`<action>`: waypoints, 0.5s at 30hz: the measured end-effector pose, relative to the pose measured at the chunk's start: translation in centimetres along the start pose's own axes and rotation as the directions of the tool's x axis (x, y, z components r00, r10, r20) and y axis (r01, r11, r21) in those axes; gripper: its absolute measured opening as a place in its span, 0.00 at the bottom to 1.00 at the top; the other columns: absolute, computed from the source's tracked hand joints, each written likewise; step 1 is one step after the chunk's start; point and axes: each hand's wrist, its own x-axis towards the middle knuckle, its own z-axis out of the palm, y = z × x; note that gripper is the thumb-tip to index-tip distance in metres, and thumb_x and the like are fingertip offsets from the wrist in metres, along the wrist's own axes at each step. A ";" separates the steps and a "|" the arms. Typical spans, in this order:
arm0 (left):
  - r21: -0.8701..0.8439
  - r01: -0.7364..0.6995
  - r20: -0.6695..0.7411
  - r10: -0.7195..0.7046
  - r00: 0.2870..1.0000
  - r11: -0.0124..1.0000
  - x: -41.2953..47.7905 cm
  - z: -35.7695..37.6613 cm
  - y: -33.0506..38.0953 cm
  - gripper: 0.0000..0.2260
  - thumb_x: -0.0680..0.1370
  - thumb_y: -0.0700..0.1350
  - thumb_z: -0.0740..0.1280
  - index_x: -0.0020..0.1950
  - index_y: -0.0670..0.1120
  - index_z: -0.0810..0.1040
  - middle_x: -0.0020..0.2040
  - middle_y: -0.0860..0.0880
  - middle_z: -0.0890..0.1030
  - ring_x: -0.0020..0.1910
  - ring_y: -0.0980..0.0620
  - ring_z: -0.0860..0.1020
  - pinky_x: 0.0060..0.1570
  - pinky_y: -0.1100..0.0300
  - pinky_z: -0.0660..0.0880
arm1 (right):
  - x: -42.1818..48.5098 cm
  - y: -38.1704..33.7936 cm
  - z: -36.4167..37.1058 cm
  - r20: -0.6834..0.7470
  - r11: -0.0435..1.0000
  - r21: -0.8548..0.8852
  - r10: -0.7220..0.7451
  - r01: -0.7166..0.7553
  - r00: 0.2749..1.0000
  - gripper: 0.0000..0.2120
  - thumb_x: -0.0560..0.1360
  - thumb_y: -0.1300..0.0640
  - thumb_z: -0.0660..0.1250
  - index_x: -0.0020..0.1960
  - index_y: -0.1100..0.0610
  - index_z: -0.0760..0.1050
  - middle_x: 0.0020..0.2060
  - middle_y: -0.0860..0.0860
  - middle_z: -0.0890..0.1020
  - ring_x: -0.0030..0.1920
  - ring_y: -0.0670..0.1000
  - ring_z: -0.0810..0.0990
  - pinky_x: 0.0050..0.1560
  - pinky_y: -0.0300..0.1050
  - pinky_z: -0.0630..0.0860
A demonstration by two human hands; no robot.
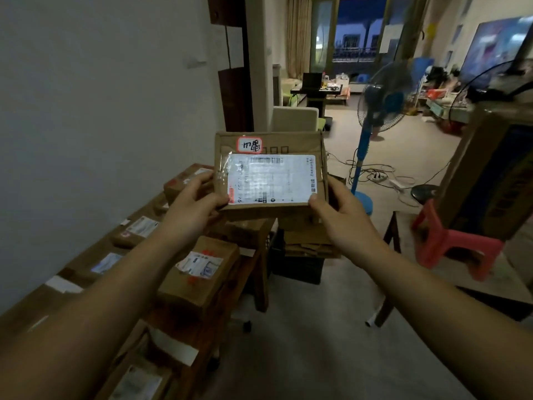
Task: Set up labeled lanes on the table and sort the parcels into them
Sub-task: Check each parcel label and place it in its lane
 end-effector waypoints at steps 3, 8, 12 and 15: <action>-0.004 -0.030 -0.034 0.030 0.999 1.000 5.0 1.8 0.4 0.20 0.76 0.44 0.66 0.68 0.52 0.69 0.61 0.48 0.78 0.56 0.49 0.80 0.57 0.49 0.77 | 6.0 1.2 -1.6 -0.008 0.999 0.025 -0.042 0.042 0.999 0.21 0.80 0.52 0.60 0.72 0.44 0.64 0.57 0.36 0.73 0.52 0.34 0.72 0.57 0.37 0.70; 0.042 -0.028 -0.135 0.034 0.990 0.999 12.3 4.8 0.6 0.21 0.78 0.44 0.64 0.70 0.51 0.68 0.61 0.49 0.77 0.53 0.53 0.80 0.41 0.65 0.77 | 15.7 3.5 -3.6 0.097 0.995 0.050 -0.085 0.081 0.992 0.21 0.80 0.53 0.60 0.73 0.46 0.63 0.60 0.39 0.74 0.51 0.31 0.73 0.54 0.32 0.71; 0.038 0.042 -0.257 -0.030 0.966 0.998 15.9 5.8 -0.7 0.22 0.77 0.45 0.65 0.71 0.51 0.68 0.62 0.50 0.77 0.55 0.52 0.78 0.44 0.62 0.75 | 22.2 5.2 -3.3 0.223 0.996 0.070 -0.075 0.061 0.972 0.20 0.81 0.53 0.59 0.72 0.45 0.64 0.55 0.35 0.74 0.52 0.33 0.72 0.56 0.34 0.69; 0.013 0.099 -0.320 -0.090 0.943 0.995 17.8 5.3 -2.3 0.20 0.77 0.45 0.66 0.69 0.50 0.70 0.61 0.50 0.78 0.55 0.51 0.79 0.50 0.57 0.77 | 26.0 6.6 -1.1 0.321 0.996 0.068 -0.075 0.056 0.944 0.20 0.81 0.54 0.58 0.72 0.45 0.64 0.55 0.37 0.74 0.57 0.38 0.72 0.59 0.37 0.69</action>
